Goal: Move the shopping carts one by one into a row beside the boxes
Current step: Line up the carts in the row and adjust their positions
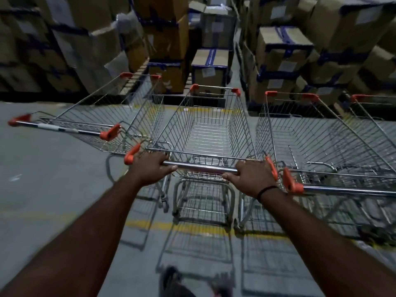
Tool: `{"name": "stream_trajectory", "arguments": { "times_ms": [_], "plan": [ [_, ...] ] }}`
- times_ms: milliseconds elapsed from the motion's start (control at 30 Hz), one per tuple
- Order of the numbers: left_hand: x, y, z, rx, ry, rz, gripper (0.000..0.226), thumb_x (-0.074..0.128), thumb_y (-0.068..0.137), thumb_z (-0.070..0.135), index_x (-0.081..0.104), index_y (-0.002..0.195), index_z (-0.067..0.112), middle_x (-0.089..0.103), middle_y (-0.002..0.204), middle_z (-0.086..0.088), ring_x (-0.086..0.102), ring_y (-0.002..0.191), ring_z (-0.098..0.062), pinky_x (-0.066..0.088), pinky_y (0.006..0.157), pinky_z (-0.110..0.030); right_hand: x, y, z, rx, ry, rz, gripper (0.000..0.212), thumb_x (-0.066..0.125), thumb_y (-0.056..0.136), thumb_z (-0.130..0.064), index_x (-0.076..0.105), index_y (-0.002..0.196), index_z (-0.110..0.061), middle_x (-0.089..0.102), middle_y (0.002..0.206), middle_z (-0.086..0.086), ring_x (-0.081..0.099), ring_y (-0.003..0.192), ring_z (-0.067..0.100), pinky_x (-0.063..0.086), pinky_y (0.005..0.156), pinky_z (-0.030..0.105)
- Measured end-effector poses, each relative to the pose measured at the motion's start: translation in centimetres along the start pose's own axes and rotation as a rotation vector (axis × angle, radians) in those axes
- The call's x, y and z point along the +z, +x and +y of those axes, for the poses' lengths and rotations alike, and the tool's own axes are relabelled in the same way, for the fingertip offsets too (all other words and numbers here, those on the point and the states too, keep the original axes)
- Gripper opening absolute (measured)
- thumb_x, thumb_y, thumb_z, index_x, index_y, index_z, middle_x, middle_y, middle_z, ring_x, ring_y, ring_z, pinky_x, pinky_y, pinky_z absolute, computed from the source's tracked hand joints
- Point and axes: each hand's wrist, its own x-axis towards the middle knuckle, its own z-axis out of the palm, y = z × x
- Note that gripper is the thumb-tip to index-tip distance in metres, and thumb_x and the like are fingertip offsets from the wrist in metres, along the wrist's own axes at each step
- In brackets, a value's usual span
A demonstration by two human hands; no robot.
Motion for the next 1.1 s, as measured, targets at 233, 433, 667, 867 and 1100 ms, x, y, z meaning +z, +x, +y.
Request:
{"name": "stream_trajectory", "arguments": {
  "times_ms": [233, 433, 667, 867, 1100],
  "plan": [
    [0.2, -1.8, -0.1, -0.021, -0.008, -0.016, 0.064, 0.038, 0.079, 0.085, 0.064, 0.098, 0.029, 0.066, 0.097, 0.009, 0.062, 0.100, -0.021, 0.030, 0.104, -0.055, 0.1, -2.4, -0.5, 0.020, -0.070, 0.053, 0.073, 0.026, 0.084, -0.085, 0.061, 0.119, -0.032, 0.065, 0.122, 0.003, 0.054, 0.123, 0.025, 0.004, 0.118, 0.063],
    [0.5, -2.7, 0.8, 0.005, 0.055, -0.015, 0.053, 0.044, 0.088, 0.076, 0.065, 0.111, 0.034, 0.068, 0.112, 0.007, 0.058, 0.115, -0.023, 0.031, 0.101, -0.047, 0.5, -3.7, 0.3, 0.121, -0.105, 0.084, 0.086, 0.014, 0.072, -0.090, 0.062, 0.112, -0.032, 0.062, 0.124, 0.004, 0.047, 0.126, 0.029, 0.005, 0.115, 0.062],
    [0.7, -4.0, 1.0, 0.007, 0.054, 0.012, 0.059, 0.040, 0.085, 0.080, 0.066, 0.110, 0.034, 0.069, 0.104, 0.009, 0.060, 0.110, -0.021, 0.034, 0.096, -0.046, 0.8, -4.6, 0.4, 0.126, -0.104, 0.069, 0.087, 0.013, 0.073, -0.090, 0.059, 0.121, -0.033, 0.058, 0.130, 0.002, 0.044, 0.131, 0.029, 0.004, 0.117, 0.066],
    [0.5, -4.8, 1.3, 0.022, 0.066, 0.010, 0.064, 0.040, 0.084, 0.081, 0.066, 0.115, 0.031, 0.071, 0.106, 0.007, 0.062, 0.112, -0.021, 0.033, 0.098, -0.046, 1.2, -5.0, 0.7, 0.116, -0.107, 0.073, 0.075, 0.029, 0.081, -0.086, 0.058, 0.124, -0.031, 0.060, 0.131, 0.002, 0.048, 0.129, 0.026, 0.013, 0.118, 0.059],
    [0.0, -5.8, 1.7, 0.035, 0.034, 0.005, 0.050, 0.047, 0.089, 0.073, 0.065, 0.110, 0.031, 0.070, 0.109, 0.005, 0.060, 0.114, -0.023, 0.031, 0.101, -0.047, 1.6, -4.8, 1.1, 0.095, -0.100, 0.069, 0.074, 0.031, 0.081, -0.087, 0.059, 0.122, -0.031, 0.061, 0.129, 0.002, 0.050, 0.127, 0.025, 0.020, 0.117, 0.056]
  ]
}}
